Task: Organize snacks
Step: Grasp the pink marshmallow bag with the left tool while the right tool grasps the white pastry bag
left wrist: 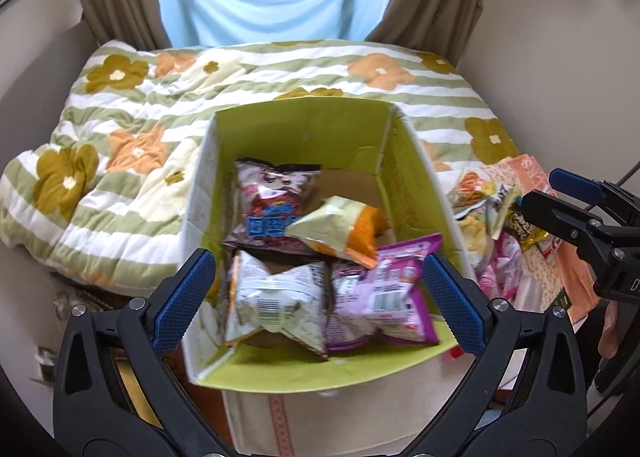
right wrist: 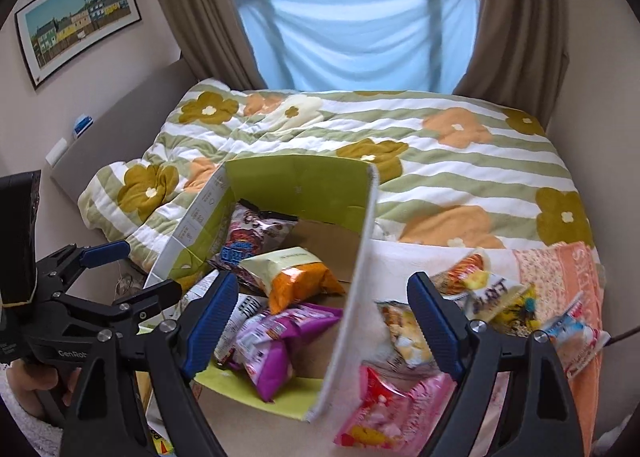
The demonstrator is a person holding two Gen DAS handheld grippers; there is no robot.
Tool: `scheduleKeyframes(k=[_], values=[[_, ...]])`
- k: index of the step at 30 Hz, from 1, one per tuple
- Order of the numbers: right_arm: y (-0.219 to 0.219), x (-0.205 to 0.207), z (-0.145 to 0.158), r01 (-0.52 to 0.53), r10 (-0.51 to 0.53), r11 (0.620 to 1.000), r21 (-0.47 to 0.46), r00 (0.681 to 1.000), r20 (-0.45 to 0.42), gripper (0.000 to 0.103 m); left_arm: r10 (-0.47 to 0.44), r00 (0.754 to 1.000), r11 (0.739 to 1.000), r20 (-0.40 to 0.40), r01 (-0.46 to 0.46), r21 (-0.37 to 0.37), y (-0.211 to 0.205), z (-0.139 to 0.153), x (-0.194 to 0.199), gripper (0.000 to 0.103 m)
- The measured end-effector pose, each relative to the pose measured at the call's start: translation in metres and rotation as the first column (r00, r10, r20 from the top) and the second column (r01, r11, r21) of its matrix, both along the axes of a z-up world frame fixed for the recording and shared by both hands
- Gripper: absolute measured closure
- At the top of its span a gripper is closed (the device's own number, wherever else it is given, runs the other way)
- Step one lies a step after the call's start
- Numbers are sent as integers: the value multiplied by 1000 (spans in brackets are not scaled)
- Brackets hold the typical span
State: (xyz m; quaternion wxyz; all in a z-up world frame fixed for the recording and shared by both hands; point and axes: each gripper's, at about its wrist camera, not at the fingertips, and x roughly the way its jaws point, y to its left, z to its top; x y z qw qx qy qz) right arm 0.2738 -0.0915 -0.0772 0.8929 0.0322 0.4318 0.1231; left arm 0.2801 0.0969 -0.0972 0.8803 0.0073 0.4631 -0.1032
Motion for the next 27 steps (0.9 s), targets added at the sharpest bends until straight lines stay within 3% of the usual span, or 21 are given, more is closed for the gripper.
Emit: scheduleKeyframes(k=[6,14,20,27], values=[[-59,-29,10,29,-29,1000,-1,999,18,19,13,1000,1000,24,-13,-17,-60,9,-32,1],[-136,-69,7,-12,12,1000,-16,1000,13,19,80,996,997,26,-80,-20,-135,2,-79,1],[-172,-86,-20,-104,104,994,-25,994,-21,19,152,988,988,-12,-151,7,-171,-21,-101,1],[-184,-95,-79,-239,233,970,-40,965,-117,19,168,984,984,-54,-165,60,-192,-64,-105,1]])
